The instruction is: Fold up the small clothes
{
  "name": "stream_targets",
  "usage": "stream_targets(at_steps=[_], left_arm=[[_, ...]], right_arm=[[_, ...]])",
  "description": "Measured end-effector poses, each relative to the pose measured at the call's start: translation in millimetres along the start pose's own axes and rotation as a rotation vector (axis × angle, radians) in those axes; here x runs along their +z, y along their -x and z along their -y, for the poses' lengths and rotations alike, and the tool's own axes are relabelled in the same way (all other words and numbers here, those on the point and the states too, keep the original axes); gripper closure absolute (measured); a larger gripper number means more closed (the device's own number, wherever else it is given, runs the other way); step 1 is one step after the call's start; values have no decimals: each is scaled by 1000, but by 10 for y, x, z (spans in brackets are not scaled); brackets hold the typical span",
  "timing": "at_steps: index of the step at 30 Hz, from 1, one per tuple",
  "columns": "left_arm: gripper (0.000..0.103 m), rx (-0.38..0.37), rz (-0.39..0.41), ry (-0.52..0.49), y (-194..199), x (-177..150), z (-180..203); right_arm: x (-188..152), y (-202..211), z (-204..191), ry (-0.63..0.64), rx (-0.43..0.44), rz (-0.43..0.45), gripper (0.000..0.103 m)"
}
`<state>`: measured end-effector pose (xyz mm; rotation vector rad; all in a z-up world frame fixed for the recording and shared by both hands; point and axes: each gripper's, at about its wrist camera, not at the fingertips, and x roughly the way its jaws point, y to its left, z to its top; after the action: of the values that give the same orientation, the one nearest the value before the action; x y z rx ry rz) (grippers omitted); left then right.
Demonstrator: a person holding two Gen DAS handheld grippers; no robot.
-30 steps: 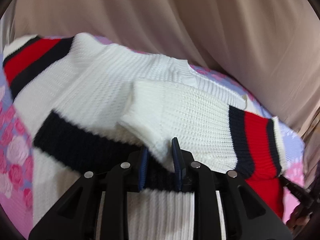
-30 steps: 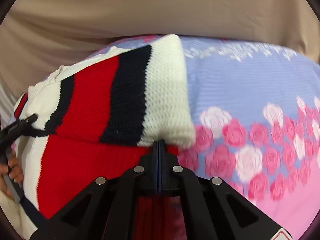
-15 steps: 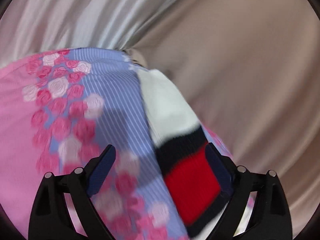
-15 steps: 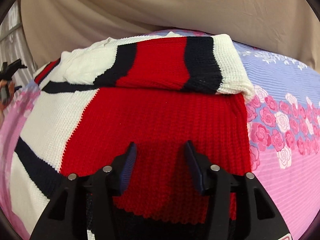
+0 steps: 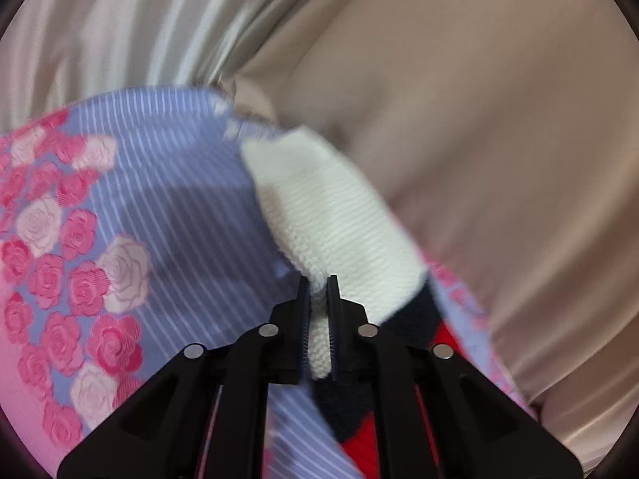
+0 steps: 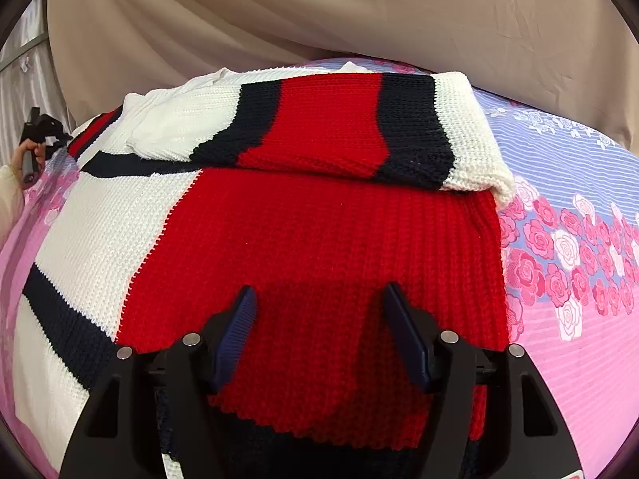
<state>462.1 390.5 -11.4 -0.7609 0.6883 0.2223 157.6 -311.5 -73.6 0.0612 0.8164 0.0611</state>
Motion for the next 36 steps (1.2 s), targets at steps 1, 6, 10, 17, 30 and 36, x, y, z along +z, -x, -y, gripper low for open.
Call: stream_targets(at_steps=[1, 6, 10, 17, 30, 36], left_arm=[[97, -41, 29, -30, 166, -12, 135], [98, -222, 114, -298, 1114, -484, 1207], [97, -446, 77, -575, 1812, -1586, 2223], [52, -556, -309, -602, 1289, -3727, 2650], [27, -266, -238, -8, 968, -2730, 972], [27, -330, -327, 159, 744, -2605, 678]], right_arm=[[-1, 3, 5, -3, 4, 1, 37], [-5, 16, 30, -22, 25, 9, 37], [-7, 27, 35, -31, 34, 14, 36], [-11, 123, 96, -65, 50, 48, 31], [749, -26, 136, -183, 206, -3, 22], [702, -365, -3, -245, 97, -86, 46]])
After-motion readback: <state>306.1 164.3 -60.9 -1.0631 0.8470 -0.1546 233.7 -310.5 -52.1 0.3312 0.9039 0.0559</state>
